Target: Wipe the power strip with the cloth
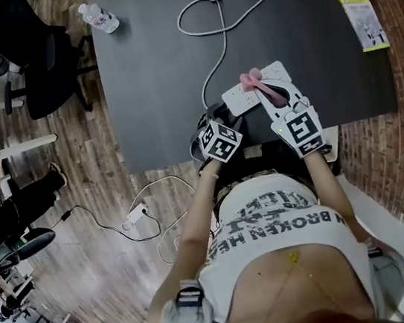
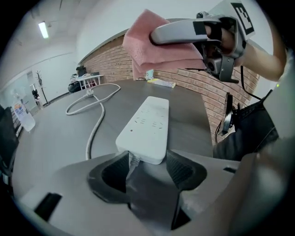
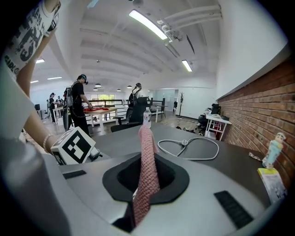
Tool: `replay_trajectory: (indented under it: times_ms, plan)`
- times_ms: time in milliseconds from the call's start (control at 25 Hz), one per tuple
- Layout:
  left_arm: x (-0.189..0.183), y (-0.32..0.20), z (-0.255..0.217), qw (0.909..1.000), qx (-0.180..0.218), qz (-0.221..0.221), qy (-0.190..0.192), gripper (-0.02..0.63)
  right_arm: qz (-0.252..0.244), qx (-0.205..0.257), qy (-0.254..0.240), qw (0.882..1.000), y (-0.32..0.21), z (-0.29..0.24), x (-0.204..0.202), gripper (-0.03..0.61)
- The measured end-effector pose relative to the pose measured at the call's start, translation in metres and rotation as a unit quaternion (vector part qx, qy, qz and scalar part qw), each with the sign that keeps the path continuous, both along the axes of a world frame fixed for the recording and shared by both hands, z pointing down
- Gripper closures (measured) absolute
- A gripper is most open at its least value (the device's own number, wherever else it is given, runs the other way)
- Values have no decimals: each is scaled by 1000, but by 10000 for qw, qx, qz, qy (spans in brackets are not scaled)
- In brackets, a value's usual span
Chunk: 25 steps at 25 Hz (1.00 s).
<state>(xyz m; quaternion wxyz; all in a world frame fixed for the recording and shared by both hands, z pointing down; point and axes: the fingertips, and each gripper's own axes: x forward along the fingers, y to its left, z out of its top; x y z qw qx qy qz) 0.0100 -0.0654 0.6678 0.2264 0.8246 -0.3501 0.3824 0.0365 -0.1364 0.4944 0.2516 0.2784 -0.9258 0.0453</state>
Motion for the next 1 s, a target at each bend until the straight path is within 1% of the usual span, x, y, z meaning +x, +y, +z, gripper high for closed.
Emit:
replay_trajectory:
  times_ms: [120, 400, 480, 560, 640, 800, 1000]
  plan:
    - [1, 0, 4, 9999, -70, -49, 145, 377, -51, -42, 110, 9999, 1, 13, -3, 561]
    - [1, 0, 4, 9998, -88, 60, 181, 378, -303, -127, 361, 9988, 5, 36, -18, 561]
    - [0, 1, 4, 9997, -85, 238, 69, 379, -425, -133, 434, 9981, 6, 41, -23, 561]
    - [0, 3, 6, 9985, -47, 512, -177, 379, -560, -154, 514, 9970, 8, 47, -29, 561]
    - [0, 4, 7, 9980, -10, 558, -289, 382, -704, -176, 609, 9955, 12, 53, -34, 561]
    - [0, 5, 7, 9986, 25, 483, -223, 388, -1012, -209, 809, 9913, 21, 68, -46, 561]
    - [3, 4, 10, 9986, -78, 489, -171, 388, -1308, -331, 1131, 9844, 27, 91, -56, 561]
